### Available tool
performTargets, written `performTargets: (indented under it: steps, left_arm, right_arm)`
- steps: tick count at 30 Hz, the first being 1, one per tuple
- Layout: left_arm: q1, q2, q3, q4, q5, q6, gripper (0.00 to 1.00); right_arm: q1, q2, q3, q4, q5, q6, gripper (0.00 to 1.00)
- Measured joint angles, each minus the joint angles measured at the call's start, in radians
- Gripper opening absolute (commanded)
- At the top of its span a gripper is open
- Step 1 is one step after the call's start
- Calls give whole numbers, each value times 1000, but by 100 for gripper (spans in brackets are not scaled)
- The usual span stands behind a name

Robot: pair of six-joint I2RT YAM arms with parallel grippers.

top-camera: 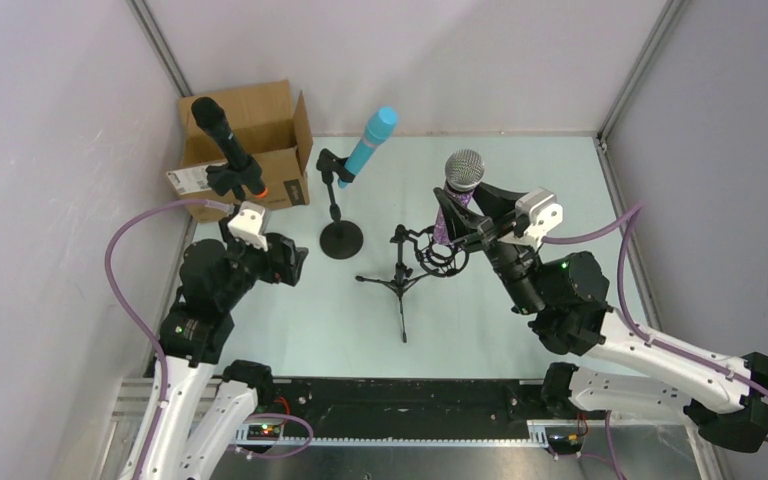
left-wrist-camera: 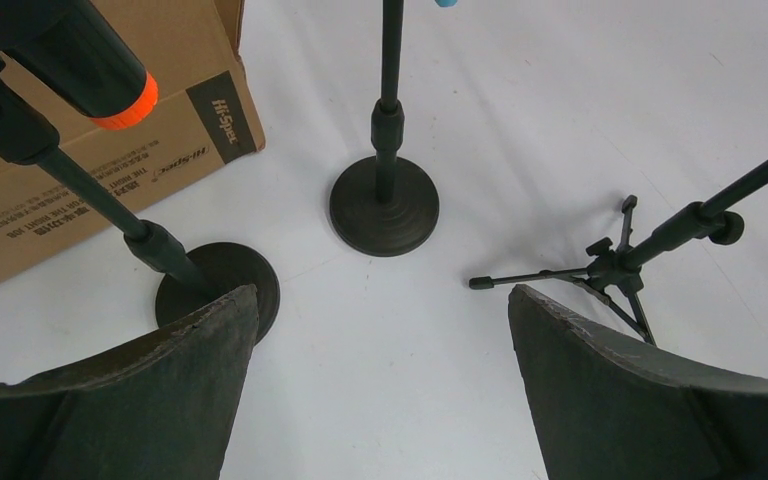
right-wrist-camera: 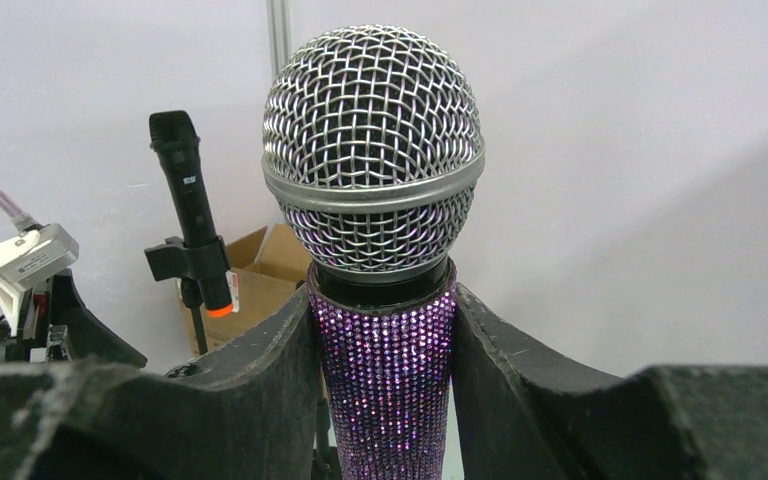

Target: Attach the microphones to the stand

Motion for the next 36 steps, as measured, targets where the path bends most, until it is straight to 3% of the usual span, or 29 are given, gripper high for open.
performTargets:
  steps: [15, 36]
  left_arm:
    - [0, -3, -1, 6, -2, -1, 98]
    - [0, -16, -1, 8, -24, -8, 98]
  right_arm:
    - [106, -27, -11, 63, 56, -95, 0]
    - [109, -47, -89, 100, 127, -51, 0]
